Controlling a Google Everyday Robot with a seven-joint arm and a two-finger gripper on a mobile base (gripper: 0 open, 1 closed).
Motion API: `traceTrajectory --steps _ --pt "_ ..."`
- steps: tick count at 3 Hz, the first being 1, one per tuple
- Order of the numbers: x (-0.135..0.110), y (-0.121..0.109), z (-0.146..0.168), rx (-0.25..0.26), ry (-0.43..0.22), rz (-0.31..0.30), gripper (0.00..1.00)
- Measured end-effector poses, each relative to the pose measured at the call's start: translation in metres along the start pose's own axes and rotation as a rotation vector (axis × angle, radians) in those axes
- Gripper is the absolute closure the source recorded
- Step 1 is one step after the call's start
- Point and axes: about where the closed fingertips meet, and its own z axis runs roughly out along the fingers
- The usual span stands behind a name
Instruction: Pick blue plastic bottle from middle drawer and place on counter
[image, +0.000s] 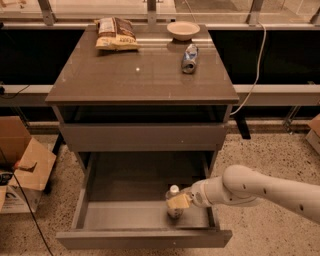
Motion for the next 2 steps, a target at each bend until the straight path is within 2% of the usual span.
traceTrajectory --steps 2 --pt "-0.0106 0.0028 0.0129 0.020 -0.072 0.090 0.87"
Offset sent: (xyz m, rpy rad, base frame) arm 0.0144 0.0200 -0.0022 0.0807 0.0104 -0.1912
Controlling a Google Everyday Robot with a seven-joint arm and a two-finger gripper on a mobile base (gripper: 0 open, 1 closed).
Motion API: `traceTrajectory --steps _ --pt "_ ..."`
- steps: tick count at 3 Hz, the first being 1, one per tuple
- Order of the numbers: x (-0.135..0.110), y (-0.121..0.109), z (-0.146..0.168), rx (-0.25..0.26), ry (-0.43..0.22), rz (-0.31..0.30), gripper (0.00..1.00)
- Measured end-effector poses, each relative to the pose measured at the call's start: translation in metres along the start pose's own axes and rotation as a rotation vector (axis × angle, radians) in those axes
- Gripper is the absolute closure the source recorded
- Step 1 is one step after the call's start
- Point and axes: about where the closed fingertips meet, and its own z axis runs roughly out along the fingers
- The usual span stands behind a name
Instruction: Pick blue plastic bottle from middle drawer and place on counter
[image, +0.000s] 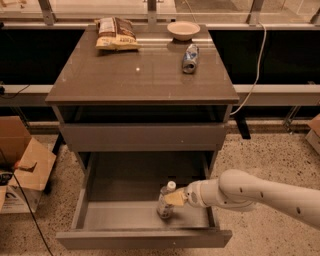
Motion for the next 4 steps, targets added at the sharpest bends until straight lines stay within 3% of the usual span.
traceTrajectory --steps 1,2,3,4 --pt "-0.010 0.005 -0.005 0.029 -0.041 0.016 1.00" --pt "-0.030 0.007 -0.040 0.077 -0.097 -0.017 1.00" --pt "-0.046 0.014 -0.073 0.080 -0.110 -0.078 1.00" --pt "-0.084 0.004 -0.137 0.116 -0.136 -0.228 1.00"
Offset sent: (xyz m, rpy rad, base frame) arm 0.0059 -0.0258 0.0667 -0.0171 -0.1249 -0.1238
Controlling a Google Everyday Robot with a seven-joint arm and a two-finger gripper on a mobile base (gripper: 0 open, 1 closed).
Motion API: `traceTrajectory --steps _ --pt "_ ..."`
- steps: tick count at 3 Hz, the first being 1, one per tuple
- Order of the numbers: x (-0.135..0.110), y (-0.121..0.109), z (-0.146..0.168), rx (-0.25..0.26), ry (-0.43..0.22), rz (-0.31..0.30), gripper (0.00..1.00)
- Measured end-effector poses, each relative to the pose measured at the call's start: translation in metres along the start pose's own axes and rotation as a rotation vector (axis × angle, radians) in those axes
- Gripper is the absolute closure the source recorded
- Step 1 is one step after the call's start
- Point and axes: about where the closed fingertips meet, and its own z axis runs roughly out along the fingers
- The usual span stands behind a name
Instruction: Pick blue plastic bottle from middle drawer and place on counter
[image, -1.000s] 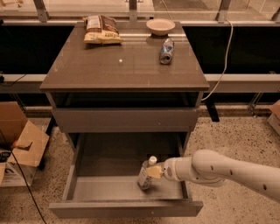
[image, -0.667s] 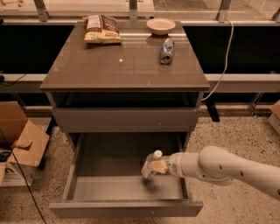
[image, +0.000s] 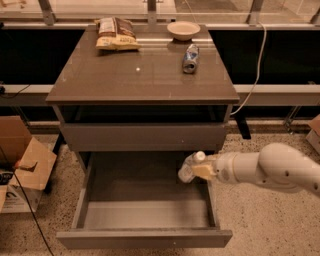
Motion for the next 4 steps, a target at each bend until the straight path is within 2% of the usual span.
traceTrajectory --steps 1,2,3,4 --pt "-0.068 -0.026 -0.072 0.034 -0.036 -0.185 1.00" --pt "-0.124 -0.037 -0.129 0.029 -0.054 -0.329 1.00" --pt "-0.158 -0.037 -0.164 -0.023 -0.041 -0.446 1.00" --pt "-0.151 -0.027 -0.178 -0.123 0.043 -0.466 1.00"
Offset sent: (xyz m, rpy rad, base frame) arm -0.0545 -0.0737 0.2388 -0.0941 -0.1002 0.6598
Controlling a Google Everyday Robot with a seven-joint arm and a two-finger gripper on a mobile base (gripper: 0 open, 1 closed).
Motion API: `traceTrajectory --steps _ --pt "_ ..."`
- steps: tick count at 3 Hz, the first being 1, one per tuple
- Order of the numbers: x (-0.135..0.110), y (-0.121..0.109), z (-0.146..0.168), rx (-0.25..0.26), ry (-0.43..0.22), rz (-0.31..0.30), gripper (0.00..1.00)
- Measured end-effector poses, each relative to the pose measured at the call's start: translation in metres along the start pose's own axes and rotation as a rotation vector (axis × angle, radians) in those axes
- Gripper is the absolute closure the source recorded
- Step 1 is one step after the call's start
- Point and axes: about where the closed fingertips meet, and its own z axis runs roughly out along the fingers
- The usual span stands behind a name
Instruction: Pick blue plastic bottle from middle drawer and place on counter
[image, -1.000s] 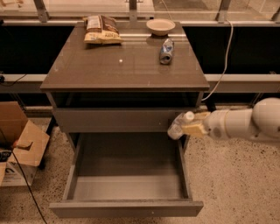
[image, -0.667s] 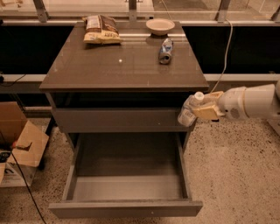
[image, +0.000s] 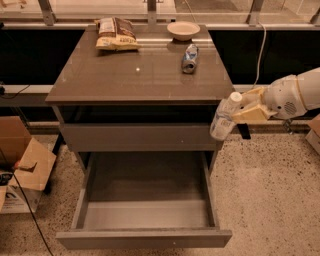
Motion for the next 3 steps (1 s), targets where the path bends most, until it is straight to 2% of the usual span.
traceTrajectory --steps 1,2,3 --pt "0.007 0.024 -0.002 -0.102 0.033 -0.001 1.00" --pt "0.007 0.024 -0.001 -0.106 0.034 -0.003 1.00" --pt "-0.005 0.033 -0.009 -0.113 0.050 -0.032 1.00"
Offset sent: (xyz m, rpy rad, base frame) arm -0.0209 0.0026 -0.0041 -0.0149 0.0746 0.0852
